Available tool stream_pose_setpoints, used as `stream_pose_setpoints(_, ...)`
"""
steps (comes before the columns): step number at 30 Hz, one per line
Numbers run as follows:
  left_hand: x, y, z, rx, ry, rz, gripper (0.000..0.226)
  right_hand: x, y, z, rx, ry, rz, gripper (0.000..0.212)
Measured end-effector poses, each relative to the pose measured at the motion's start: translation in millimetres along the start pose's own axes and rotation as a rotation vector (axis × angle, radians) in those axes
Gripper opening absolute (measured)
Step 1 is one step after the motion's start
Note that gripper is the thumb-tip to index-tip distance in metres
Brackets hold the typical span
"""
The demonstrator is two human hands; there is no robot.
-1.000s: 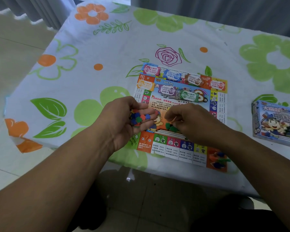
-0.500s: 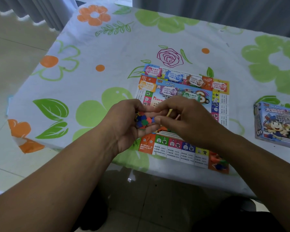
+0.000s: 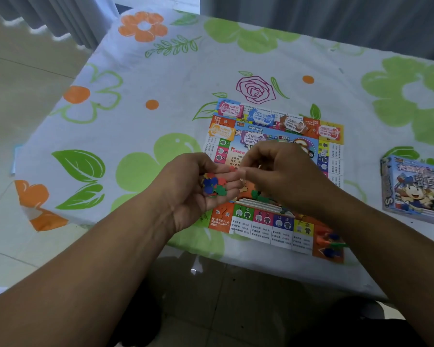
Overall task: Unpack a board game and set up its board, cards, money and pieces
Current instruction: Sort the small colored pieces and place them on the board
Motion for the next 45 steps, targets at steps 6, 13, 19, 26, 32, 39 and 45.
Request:
stream_pose_setpoints(6, 14.7, 3.5, 0.9, -0.069, 0.163, -0.056, 0.025, -3.6, 24.2, 8.7, -0.235, 0.0, -0.034, 0.006)
stream_pose_setpoints(13, 18.7, 4.7, 0.7, -0.083, 0.174, -0.048, 0.027, -25.3, 27.5, 12.0, -0.194, -0.096, -0.149, 0.008)
stream_pose_setpoints(19, 17.3, 3.8, 0.7, -0.066, 0.145, -0.038, 0.031, -21.5, 24.2, 12.5, -0.119, -0.009, -0.136, 0.009)
stream_pose_setpoints(26, 5.6, 1.7, 1.7, -0.047, 0.017, -0.029, 0.035, -26.6, -2.4, 3.6, 0.144, -0.047, -0.103, 0.018)
stream_pose_setpoints(32, 0.9, -0.2, 0.9, -0.028, -0.035, -0.043, 0.029, -25.0, 0.9, 4.5, 0.12, -0.024, -0.146, 0.009)
stream_pose_setpoints(39, 4.2, -0.3, 2.2, -0.012, -0.023, -0.032, 0.03, -12.4, -1.6, 12.4, 0.03, 0.081, 0.099, 0.003)
stream_pose_setpoints(45, 12.6, 1.1, 0.3, -0.022, 0.067, -0.023, 0.029, -11.6, 24.1, 22.6, -0.168, 0.101, 0.019, 0.007)
Point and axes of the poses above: each hand's wrist, its own z-axis towards the middle knuckle, its own x-axis out of the back of the hand, y = z × x, the point moved 3 cm from there along z, towards the middle knuckle, and after that the axes turned 9 degrees about z, right-handed, at the moved point
